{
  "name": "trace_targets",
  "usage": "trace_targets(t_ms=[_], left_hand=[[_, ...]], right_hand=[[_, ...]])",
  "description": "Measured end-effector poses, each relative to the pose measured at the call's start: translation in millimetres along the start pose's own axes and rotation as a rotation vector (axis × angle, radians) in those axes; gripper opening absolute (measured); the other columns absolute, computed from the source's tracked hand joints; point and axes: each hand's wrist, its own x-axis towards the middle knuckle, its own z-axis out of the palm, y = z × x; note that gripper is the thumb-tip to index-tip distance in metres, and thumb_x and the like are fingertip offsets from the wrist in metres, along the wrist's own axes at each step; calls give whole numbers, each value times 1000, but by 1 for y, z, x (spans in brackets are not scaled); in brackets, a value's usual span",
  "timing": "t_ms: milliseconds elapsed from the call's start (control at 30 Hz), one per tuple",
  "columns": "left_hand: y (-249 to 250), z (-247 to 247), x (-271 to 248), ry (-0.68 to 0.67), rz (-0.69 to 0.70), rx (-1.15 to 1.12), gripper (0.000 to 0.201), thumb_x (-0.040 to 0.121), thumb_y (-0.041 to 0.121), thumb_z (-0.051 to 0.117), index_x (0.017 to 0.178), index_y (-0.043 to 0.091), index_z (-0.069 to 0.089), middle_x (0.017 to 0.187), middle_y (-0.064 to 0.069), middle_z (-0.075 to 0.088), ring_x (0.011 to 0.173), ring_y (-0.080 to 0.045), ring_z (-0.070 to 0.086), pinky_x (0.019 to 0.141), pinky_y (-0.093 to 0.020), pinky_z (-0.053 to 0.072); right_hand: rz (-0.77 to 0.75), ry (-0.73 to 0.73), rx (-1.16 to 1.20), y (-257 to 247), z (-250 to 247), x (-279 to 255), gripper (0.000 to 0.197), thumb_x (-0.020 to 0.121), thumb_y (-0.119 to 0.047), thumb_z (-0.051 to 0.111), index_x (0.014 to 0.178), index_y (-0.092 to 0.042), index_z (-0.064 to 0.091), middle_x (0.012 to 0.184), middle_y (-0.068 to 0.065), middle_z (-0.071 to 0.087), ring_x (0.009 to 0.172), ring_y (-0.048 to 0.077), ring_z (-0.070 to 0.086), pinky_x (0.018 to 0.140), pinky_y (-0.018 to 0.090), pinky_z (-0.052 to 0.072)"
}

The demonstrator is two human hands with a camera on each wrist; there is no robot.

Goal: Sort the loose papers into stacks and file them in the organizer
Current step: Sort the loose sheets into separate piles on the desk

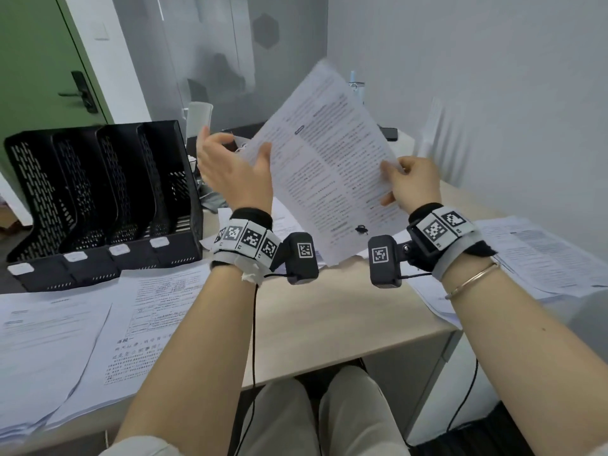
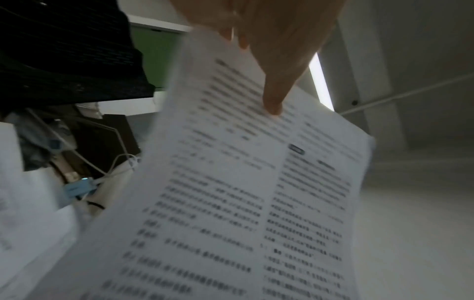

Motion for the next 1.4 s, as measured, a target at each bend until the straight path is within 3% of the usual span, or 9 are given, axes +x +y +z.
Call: trace_targets(t_ms=[233,467,533,633,800,933,1033,1167,1400], left_hand=[[-35,8,-32,-384,55,-97,7,87,8,61,90,12,57,112,-10,57,116,-25,48,100,-28,33],[-37,18,-57,-814,-156,-110,35,91,-8,37,111,9,61,131,-2,52,114,-11,48,88,-12,44],[-34,24,-61,-833,-183,-103,39,90,-9,35,117,9,59,135,-4,50,118,-15,48,90,-20,45],[-31,35,-66,-793,-203,-119,42,90,-11,35,120,8,57,135,-6,50,106,-8,48,71,-2,43],[-19,57,-80,-761,-300,-202,48,88,-14,34,128,8,49,140,-6,44,115,-13,47,89,-19,46],[0,81,-99,-797,-307,-232,56,86,-16,32,137,7,37,144,-10,36,130,-20,39,105,-27,41],[17,98,-117,-817,-311,-292,60,85,-19,31,141,5,29,145,-10,30,125,-13,36,91,-4,40],[39,122,-139,-869,-324,-371,68,83,-19,31,144,9,22,145,-8,26,129,-22,37,96,-37,50],[66,152,-177,-1030,-244,-391,73,85,-16,38,148,12,16,151,-4,19,135,-21,31,84,-23,55]], right_hand=[[156,-10,84,23,10,-2,27,97,-25,47,74,-14,54,75,-1,58,37,8,59,30,17,27],[275,-8,108,41,4,-2,16,98,-22,46,96,-12,58,94,7,65,38,6,59,32,18,32],[300,2,186,45,-2,-3,23,96,-17,48,118,-12,52,108,4,60,49,12,65,34,20,35],[263,21,179,49,-14,-8,46,93,-11,52,136,-11,38,111,4,51,57,14,61,42,23,41],[252,-117,163,64,-34,-27,25,93,-17,54,116,-13,63,67,2,61,39,10,44,38,21,31],[234,-273,133,73,-54,-47,25,94,-22,55,119,-21,61,67,4,69,46,14,54,44,23,40],[258,-331,131,81,-69,-55,29,95,-26,55,124,-24,56,75,9,71,52,18,62,49,26,48],[305,-311,181,96,-90,-56,33,94,-26,57,126,-19,55,82,13,70,61,23,67,57,29,54],[265,-55,245,126,-121,-56,29,88,-2,62,117,1,61,78,9,58,73,24,69,67,27,59]])
